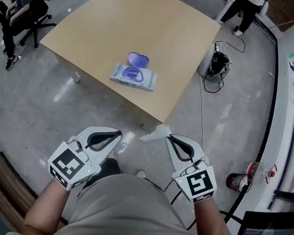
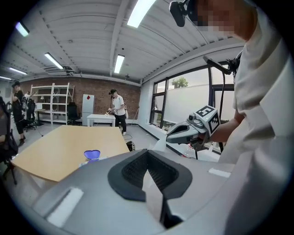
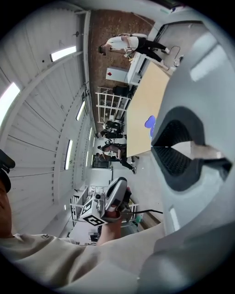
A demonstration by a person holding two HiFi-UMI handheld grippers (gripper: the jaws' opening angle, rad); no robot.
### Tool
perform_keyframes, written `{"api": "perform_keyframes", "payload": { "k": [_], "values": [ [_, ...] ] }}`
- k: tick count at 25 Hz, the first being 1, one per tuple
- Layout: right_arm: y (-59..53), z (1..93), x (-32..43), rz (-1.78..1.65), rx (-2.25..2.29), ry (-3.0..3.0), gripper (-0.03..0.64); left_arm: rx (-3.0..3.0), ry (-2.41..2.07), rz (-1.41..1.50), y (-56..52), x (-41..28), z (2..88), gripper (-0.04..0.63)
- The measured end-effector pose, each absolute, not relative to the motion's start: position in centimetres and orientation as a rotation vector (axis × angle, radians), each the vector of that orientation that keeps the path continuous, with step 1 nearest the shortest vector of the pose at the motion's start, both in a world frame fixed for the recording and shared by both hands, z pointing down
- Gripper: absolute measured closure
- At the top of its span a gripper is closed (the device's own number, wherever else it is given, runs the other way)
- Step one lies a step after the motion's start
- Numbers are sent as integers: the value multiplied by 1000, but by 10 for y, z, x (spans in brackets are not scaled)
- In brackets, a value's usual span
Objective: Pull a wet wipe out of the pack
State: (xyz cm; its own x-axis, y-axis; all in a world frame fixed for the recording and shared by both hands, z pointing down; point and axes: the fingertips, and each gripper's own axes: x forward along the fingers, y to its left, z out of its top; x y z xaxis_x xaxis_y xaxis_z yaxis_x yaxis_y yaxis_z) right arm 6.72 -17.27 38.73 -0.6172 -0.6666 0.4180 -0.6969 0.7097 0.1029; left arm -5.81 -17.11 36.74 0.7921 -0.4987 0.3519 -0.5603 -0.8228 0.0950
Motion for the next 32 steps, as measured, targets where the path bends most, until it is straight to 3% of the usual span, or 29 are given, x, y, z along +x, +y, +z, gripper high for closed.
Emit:
{"api": "perform_keyframes", "payload": {
  "k": [14, 20, 32],
  "values": [
    [-64, 396, 150, 49, 927, -2524, 614, 2767, -859, 517, -45, 42, 349, 591],
    [-43, 382, 132, 45, 977, -2536, 614, 2807, -828, 495, -25, 31, 332, 591],
    [42, 366, 24, 36, 1001, -2512, 614, 2827, -739, 464, 64, -70, 334, 591]
  ]
}}
